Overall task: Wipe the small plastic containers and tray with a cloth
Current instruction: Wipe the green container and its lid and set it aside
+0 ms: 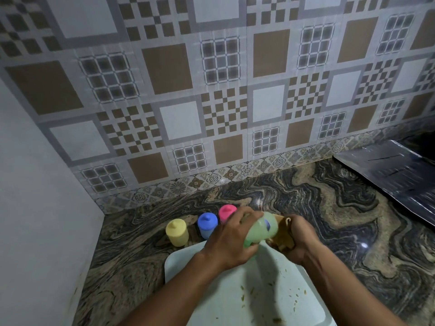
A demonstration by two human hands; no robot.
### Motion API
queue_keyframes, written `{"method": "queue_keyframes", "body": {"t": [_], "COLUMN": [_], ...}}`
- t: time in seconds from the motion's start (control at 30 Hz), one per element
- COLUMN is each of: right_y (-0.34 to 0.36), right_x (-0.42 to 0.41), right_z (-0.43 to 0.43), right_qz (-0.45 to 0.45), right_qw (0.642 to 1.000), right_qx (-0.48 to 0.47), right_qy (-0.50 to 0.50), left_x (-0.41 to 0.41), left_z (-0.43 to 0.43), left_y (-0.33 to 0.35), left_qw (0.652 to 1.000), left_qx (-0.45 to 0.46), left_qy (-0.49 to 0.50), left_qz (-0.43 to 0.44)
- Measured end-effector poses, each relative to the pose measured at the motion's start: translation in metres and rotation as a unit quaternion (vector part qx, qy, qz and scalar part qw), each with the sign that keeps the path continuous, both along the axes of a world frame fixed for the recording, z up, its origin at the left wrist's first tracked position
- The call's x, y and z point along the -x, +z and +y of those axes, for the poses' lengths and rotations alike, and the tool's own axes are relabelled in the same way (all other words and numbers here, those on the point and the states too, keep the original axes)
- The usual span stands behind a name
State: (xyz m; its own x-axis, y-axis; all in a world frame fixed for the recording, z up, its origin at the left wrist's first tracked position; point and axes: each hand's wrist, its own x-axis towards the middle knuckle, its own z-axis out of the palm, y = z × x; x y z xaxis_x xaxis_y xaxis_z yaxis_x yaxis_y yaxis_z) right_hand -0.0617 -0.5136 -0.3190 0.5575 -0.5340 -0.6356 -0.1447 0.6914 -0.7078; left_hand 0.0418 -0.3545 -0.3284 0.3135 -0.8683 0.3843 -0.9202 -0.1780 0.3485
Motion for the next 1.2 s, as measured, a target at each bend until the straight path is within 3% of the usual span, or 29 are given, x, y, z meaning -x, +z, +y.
{"method": "queue_keyframes", "body": {"t": [0.1,0.27,0.37,0.47,0.57,0.77,1.0,1.13,1.2], "right_y": [-0.001,0.0,-0.006,-0.015,-0.026,-0.038,-0.035,-0.044,-0.051], "right_x": [-0.001,-0.01,-0.017,-0.019,-0.018,-0.012,0.0,0.017,0.024], "right_z": [-0.015,-0.032,-0.036,-0.041,-0.047,-0.053,-0.034,-0.017,-0.01], "right_qz": [-0.026,-0.062,-0.072,-0.067,-0.049,-0.026,-0.109,-0.097,-0.041], "right_qw": [0.998,0.998,0.996,0.996,0.997,0.997,0.99,0.989,0.995], "right_qx": [-0.023,0.015,0.036,0.036,0.036,0.044,-0.03,-0.096,-0.061], "right_qy": [-0.042,0.03,0.047,0.052,0.055,0.058,0.084,0.057,0.074], "left_x": [-0.023,-0.063,-0.082,-0.09,-0.094,-0.098,-0.075,-0.048,-0.04], "left_z": [-0.008,-0.054,-0.083,-0.102,-0.112,-0.116,-0.087,-0.051,-0.04], "left_y": [0.004,0.013,0.007,-0.002,-0.016,-0.034,-0.013,-0.023,-0.033], "left_qw": [0.994,0.979,0.971,0.965,0.954,0.943,0.97,0.953,0.945], "left_qx": [-0.023,-0.096,-0.164,-0.245,-0.288,-0.323,-0.237,-0.304,-0.327], "left_qy": [0.062,0.095,0.103,0.092,0.072,0.065,0.057,-0.009,-0.02], "left_qz": [0.082,0.153,0.138,0.017,-0.036,-0.042,-0.007,-0.001,-0.007]}}
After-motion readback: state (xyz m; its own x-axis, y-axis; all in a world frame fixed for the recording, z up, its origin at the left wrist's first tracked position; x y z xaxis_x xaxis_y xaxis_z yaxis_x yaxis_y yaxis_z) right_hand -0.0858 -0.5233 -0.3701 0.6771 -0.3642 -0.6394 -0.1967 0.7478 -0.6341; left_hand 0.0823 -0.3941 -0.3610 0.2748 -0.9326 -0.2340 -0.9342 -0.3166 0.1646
